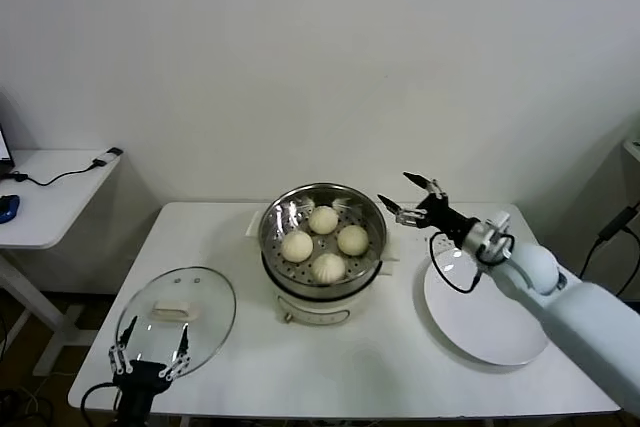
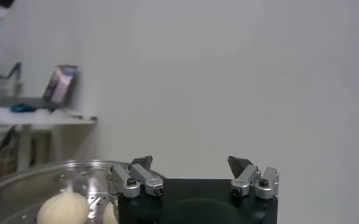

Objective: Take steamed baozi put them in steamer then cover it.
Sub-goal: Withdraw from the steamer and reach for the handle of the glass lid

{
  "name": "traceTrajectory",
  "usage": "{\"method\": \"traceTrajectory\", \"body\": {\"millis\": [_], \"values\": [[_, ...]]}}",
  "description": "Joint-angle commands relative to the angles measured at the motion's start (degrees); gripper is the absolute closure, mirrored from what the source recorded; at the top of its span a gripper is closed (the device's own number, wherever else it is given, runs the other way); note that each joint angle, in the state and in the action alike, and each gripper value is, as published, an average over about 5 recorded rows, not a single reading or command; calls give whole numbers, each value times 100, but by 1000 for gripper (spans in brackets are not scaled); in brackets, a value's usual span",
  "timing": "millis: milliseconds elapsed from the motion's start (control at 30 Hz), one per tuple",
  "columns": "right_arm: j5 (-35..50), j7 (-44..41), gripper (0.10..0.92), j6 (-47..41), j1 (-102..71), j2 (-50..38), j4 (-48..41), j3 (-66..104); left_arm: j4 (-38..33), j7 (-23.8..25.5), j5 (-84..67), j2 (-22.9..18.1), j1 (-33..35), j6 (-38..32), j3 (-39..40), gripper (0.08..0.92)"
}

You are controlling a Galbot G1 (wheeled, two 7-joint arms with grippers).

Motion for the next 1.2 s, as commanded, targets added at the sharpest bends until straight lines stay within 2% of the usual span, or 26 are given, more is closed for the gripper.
{"method": "traceTrajectory", "body": {"millis": [33, 133, 267, 467, 600, 1200], "values": [[-260, 170, 203, 77, -3157, 666, 341, 2909, 324, -84, 4399, 147, -357, -125, -191, 177], [-284, 132, 203, 86, -3394, 875, 396, 3130, 575, -332, 5838, 184, -643, -159, -264, 177], [-340, 115, 203, 114, -3583, 1059, 376, 3282, 1003, -684, 6838, 223, -1026, -155, -304, 177], [-512, 95, 203, 163, -3733, 1173, 303, 3335, 1764, -1167, 7015, 238, -1498, -188, -285, 177], [-609, 100, 203, 171, -3754, 1225, 269, 3352, 2150, -1248, 7005, 259, -1743, -295, -315, 177], [-1019, 117, 203, 202, -3749, 1405, 157, 3354, 3051, -1643, 7022, 384, -2533, -373, -277, 177]]}}
